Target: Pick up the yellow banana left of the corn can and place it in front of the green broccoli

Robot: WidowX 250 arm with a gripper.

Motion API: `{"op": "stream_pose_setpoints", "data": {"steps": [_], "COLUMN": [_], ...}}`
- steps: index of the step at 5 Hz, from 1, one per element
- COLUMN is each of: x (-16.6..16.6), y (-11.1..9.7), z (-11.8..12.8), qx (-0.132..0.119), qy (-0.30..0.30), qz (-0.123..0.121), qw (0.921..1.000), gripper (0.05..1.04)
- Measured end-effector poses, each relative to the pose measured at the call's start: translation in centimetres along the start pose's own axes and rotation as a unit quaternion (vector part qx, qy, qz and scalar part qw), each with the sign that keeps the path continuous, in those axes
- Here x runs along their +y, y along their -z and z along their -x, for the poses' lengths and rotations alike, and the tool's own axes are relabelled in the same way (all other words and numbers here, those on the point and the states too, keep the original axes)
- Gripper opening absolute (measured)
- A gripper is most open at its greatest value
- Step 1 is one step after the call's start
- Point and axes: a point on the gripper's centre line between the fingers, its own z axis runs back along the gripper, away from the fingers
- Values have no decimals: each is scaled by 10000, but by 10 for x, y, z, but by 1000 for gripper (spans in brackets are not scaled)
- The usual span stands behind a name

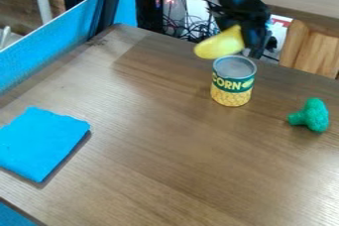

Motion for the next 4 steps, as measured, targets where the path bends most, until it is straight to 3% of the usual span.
{"op": "stream_pose_setpoints", "data": {"steps": [1, 2, 3, 4], "x": [-48, -98, -153, -204], "y": [5, 14, 26, 37], "z": [4, 14, 38, 59], "qx": [217, 377, 662, 834], "qy": [622, 1335, 1924, 2453], "qz": [561, 1188, 1603, 1833], "qw": [9962, 9832, 9659, 9483], "gripper": [588, 588, 588, 588]}}
